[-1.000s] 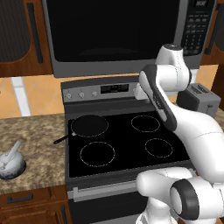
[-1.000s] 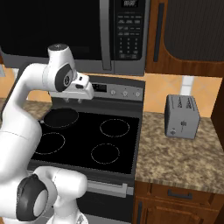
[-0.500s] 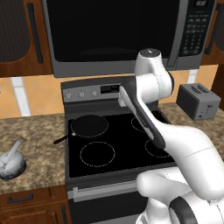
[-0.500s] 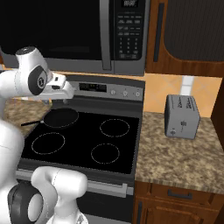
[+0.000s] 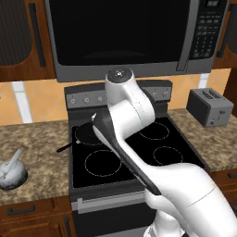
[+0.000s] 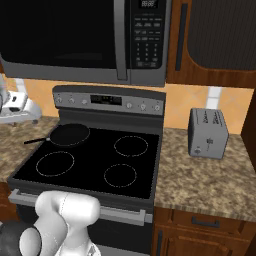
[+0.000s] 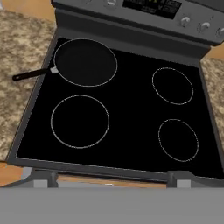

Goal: Pick the kettle from the counter and place it on a stove burner. Then turn the burner on.

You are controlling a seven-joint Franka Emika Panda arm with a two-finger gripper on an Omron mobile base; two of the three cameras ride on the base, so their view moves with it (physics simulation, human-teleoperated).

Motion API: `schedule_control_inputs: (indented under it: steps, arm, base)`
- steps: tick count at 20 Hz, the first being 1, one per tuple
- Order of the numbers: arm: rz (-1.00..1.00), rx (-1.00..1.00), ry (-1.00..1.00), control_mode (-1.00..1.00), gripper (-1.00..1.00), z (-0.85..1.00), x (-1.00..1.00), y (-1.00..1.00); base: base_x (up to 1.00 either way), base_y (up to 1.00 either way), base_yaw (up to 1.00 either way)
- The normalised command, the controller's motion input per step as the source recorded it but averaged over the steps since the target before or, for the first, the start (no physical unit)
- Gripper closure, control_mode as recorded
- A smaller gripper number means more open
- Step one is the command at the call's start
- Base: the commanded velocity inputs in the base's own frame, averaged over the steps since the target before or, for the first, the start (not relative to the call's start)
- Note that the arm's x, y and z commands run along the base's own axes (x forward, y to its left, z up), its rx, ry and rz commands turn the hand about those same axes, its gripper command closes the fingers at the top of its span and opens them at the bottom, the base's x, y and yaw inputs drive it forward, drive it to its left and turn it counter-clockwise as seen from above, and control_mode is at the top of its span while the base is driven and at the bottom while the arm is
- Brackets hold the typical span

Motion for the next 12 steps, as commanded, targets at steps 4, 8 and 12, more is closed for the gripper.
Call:
schedule_control_inputs:
  steps: [4,8,12]
  arm:
    - [0.12,-0.03,-0.01,-1.0,-1.0,0.0,-0.55,1.0]
    - [0.17,0.0,0.0,-1.0,-1.0,0.0,-0.49,1.0]
    - [0.16,0.0,0.0,-1.0,-1.0,0.0,-0.22,1.0]
  base:
    - [0.0,0.0,0.0]
    - [0.0,0.0,0.0]
    - [0.0,0.0,0.0]
